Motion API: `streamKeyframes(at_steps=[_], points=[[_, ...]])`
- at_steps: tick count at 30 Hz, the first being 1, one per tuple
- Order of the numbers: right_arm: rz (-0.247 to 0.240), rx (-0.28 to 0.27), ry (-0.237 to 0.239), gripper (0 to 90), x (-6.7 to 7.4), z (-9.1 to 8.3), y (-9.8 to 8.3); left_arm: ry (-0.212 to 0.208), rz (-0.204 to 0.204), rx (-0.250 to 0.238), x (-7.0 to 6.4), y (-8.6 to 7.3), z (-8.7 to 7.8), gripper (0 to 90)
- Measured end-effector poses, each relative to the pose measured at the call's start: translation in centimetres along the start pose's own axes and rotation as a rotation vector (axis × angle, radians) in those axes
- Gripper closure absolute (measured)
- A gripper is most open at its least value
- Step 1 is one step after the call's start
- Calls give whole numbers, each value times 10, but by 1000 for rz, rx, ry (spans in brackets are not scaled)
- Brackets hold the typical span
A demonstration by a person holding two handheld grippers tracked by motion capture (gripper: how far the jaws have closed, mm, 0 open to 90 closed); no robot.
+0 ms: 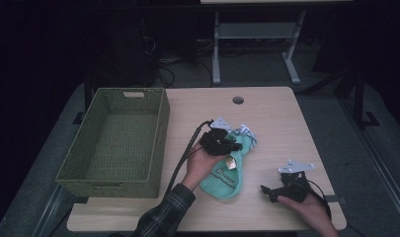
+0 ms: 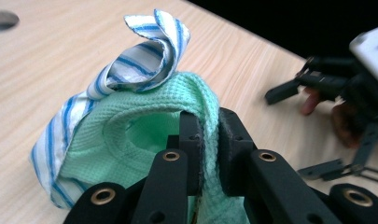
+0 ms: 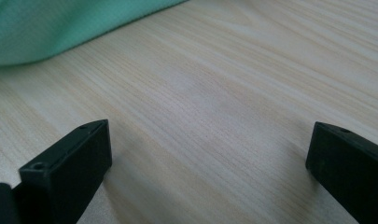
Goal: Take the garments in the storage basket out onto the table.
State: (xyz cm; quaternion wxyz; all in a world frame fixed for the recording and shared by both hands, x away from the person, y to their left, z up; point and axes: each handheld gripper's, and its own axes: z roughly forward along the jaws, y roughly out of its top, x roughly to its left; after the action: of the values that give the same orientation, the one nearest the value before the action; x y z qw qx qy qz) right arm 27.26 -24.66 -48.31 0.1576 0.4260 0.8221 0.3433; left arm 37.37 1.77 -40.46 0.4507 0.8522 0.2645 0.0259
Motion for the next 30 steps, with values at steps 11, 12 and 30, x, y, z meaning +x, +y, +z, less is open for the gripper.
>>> streamKeyframes(at_steps=[11,12,30], points=[[-1,-1,1,0,0,0,0,-8,-28,90,5,-23,34,808],[-1,-1,1,0,0,0,0,-7,-36,91,4,-24,36,808],[0,-2,3,0,0,0,0,-18,-17,138,5,-30,41,605]])
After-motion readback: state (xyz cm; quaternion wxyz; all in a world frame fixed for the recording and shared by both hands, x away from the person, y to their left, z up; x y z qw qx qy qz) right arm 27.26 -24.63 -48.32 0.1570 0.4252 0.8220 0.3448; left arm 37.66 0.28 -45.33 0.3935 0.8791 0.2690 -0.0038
